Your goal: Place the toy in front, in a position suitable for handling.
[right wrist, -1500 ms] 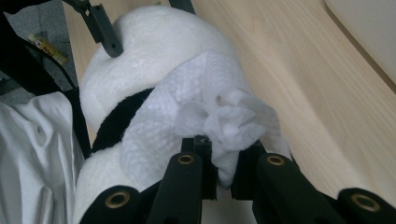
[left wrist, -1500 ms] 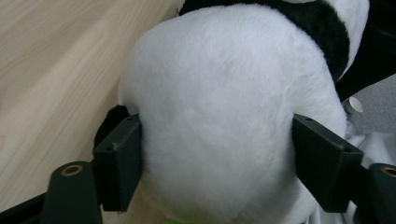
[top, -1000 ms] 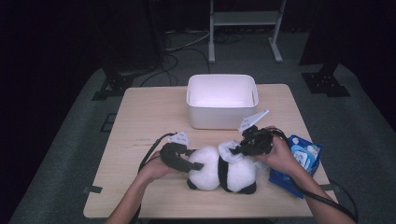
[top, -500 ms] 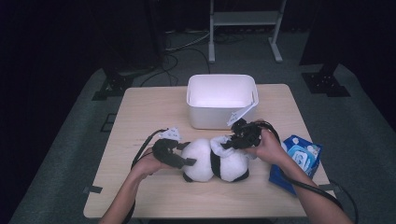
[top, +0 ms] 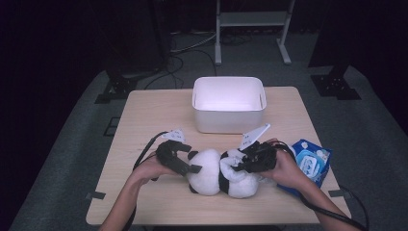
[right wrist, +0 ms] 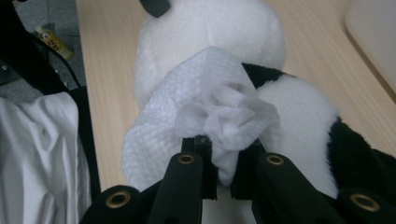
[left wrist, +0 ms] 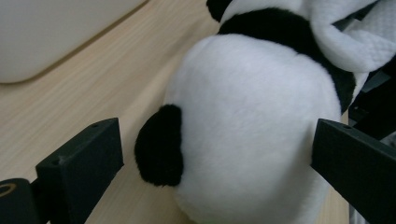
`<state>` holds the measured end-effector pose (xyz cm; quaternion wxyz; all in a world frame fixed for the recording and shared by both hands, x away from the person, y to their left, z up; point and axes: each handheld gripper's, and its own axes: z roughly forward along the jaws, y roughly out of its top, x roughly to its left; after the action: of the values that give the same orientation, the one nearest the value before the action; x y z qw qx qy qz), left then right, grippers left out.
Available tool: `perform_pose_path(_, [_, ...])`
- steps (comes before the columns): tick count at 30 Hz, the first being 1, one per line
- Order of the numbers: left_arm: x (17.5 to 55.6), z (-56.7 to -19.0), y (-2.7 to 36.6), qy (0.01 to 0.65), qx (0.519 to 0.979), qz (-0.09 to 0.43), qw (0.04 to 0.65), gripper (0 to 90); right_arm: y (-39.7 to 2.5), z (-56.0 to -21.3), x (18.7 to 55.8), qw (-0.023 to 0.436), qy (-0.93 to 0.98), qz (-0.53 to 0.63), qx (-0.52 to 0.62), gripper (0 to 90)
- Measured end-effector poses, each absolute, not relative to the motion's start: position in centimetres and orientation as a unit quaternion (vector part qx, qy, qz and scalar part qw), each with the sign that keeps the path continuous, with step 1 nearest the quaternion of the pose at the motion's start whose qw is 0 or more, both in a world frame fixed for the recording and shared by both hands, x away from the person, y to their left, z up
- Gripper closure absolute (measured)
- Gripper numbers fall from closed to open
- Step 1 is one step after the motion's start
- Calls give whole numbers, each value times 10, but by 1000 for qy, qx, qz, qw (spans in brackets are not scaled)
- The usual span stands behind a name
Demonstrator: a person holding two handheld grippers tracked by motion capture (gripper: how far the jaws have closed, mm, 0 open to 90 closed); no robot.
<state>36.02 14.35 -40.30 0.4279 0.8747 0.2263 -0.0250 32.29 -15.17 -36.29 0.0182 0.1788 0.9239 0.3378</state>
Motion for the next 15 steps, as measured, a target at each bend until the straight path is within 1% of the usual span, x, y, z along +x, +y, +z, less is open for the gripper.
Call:
perform_pose_path(5, [362, -411, 141, 219, 871, -64, 436, 0, -153, -364, 313, 10, 928, 333, 169, 836])
perform_pose_path(6, [362, -413, 140, 213, 872, -79, 433, 0, -152, -364, 312, 9, 928, 332, 170, 836])
perform_pose_path(7, [362, -414, 140, 204, 872, -90, 436, 44, -152, -363, 310, 7, 930, 329, 165, 836])
perform_pose_path(8, [361, -415, 140, 190, 870, -101, 444, 121, -151, -363, 309, 5, 930, 329, 164, 836])
perform_pose_path(10, [358, -414, 141, 180, 874, -84, 444, 237, -150, -359, 307, 10, 930, 329, 162, 834])
perform_pose_path(11, [357, -413, 141, 178, 874, -78, 445, 279, -150, -355, 308, 11, 928, 336, 161, 834])
perform_pose_path(13, [355, -411, 141, 176, 877, -65, 442, 319, -149, -350, 310, 16, 926, 340, 162, 833])
perform_pose_path(15, [353, -408, 139, 159, 879, -46, 446, 337, -145, -345, 312, 23, 924, 345, 163, 832])
